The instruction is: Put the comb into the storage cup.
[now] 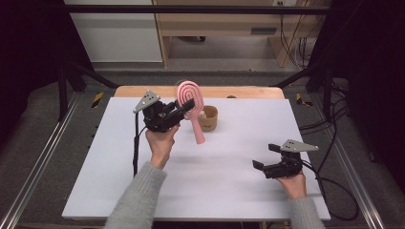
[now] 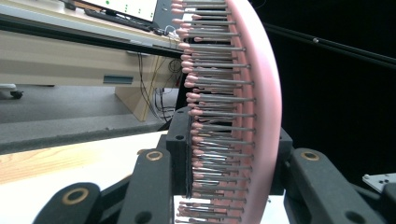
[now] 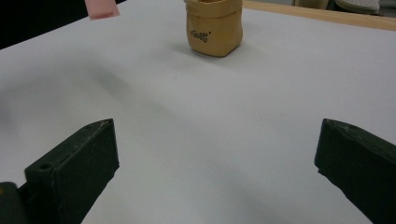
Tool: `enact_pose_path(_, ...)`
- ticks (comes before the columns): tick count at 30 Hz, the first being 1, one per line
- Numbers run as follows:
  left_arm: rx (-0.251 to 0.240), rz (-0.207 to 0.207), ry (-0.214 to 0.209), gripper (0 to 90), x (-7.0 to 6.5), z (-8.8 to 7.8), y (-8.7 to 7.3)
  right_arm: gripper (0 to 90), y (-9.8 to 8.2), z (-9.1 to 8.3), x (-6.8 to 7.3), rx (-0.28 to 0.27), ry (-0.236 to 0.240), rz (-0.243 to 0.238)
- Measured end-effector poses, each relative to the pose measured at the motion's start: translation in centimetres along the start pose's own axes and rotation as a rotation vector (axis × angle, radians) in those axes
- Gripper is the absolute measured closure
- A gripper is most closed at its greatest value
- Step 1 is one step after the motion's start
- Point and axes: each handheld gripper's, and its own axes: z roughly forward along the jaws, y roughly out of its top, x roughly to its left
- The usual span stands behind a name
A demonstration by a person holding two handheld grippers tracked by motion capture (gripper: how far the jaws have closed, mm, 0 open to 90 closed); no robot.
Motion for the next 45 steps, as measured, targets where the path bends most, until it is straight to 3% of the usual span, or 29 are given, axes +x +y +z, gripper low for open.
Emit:
enact_pose_path(6,0.000,-0.017,0.000,63.7,0.4,0.6,0.2,0.1,0.0,0.0,0.0,-0.004,-0.003,-0.006)
enact_pose_path(22,0.014,-0.008,0.012,63.6,0.4,2.8,0.2,0.1,0.0,0.1,0.1,0.002,0.004,-0.001)
enact_pose_path(45,-0.016,-0.035,0.032,63.6,1.2,4.8,1.5,0.1,-0.1,0.2,0.1,0.012,0.007,-0.003)
